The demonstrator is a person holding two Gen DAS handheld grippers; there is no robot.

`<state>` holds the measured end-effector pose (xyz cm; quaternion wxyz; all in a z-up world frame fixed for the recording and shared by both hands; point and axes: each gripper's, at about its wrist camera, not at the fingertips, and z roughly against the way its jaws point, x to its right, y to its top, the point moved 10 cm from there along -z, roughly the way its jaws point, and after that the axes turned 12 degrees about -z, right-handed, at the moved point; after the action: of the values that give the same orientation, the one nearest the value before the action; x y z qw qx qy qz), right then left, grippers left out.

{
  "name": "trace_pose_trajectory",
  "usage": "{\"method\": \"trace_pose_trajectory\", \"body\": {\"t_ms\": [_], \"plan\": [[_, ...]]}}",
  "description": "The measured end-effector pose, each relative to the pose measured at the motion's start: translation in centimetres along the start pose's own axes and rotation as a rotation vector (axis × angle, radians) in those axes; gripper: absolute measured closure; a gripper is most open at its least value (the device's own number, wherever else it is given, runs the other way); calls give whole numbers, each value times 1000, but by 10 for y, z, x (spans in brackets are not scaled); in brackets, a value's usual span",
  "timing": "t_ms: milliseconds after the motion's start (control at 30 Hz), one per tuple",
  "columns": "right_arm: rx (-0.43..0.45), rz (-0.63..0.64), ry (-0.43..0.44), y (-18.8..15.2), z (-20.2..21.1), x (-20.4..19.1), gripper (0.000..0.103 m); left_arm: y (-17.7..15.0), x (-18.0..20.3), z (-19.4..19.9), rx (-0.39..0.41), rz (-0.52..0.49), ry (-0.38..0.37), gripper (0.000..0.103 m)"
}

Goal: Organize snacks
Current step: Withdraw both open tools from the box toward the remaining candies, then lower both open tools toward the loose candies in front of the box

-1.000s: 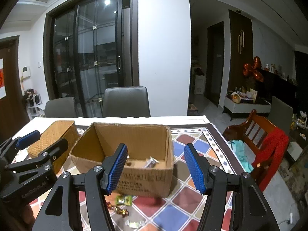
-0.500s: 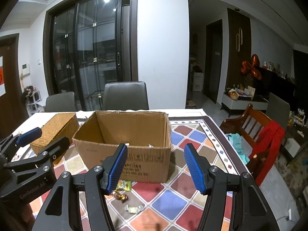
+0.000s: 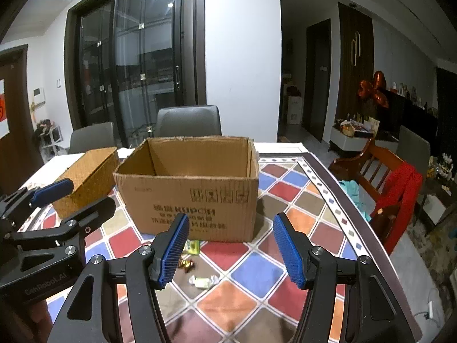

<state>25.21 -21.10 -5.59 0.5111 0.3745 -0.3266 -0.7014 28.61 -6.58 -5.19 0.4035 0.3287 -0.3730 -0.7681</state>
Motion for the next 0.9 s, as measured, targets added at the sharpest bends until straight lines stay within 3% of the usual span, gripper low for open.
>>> {"method": "trace_pose_trajectory", "body": {"t_ms": [400, 900], "plan": [[-69, -5, -10, -35, -12, 0, 41, -21, 12, -11, -64, -53, -88, 25], [-204, 17, -18, -82, -47, 0, 41, -56, 34, -56, -193, -136, -204, 26]]}}
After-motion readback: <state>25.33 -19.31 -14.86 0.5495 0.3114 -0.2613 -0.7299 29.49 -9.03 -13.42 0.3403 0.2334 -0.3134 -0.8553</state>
